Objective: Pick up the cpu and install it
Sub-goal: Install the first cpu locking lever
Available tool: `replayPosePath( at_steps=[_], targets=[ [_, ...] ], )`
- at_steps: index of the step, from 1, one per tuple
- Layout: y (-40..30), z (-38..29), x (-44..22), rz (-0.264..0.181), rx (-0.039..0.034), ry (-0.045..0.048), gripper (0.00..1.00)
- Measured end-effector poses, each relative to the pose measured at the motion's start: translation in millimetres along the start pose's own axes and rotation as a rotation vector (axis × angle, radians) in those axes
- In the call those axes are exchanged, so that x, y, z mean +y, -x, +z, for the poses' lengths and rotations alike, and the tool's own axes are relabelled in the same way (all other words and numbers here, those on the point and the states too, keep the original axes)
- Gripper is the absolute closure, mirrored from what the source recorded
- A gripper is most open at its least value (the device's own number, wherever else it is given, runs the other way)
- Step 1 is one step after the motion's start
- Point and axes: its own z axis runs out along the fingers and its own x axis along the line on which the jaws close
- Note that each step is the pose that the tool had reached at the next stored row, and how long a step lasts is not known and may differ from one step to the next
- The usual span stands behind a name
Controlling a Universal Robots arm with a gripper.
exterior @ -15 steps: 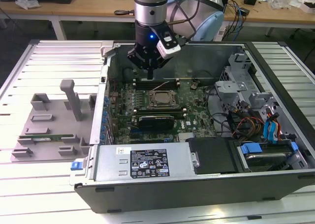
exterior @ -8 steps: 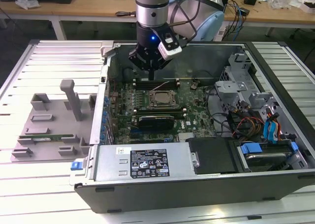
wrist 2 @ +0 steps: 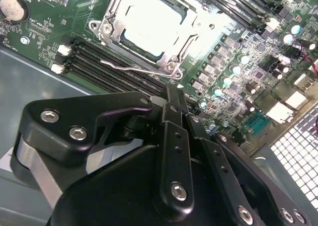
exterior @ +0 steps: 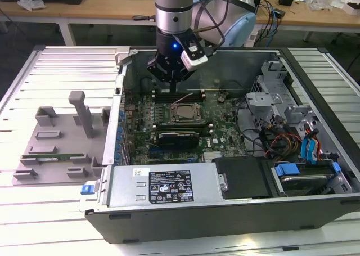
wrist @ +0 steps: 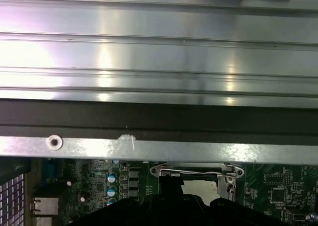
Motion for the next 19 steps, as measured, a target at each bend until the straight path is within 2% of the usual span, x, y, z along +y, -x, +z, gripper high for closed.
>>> replayPosePath(
  at_steps=[1, 2, 4, 7, 8, 9, 10, 12, 17, 19],
  targets=[
    [0.0, 0.0, 0.0, 0.000, 0.0000, 0.0001, 0.89],
    [-0.2, 0.1, -0.3, 0.000, -0.0004, 0.0057, 0.89],
    [-0.5, 0.3, -2.3, 0.001, -0.0009, 0.0257, 0.89],
    [-1.2, 1.2, -10.0, 0.001, -0.0018, 0.0610, 0.89],
    [-1.2, 1.8, -11.8, 0.001, -0.0020, 0.0657, 0.89],
    [-1.3, 3.7, -14.5, 0.002, -0.0023, 0.0767, 0.89],
    [-1.2, 4.9, -15.3, 0.002, -0.0024, 0.0805, 0.89],
    [1.1, 8.4, -15.9, 0.002, -0.0016, 0.0821, 0.89],
    [14.0, 18.1, -16.1, 0.002, 0.0022, 0.0835, 0.89],
    [14.4, 22.5, -15.5, 0.000, 0.0024, 0.0836, 0.89]
  ],
)
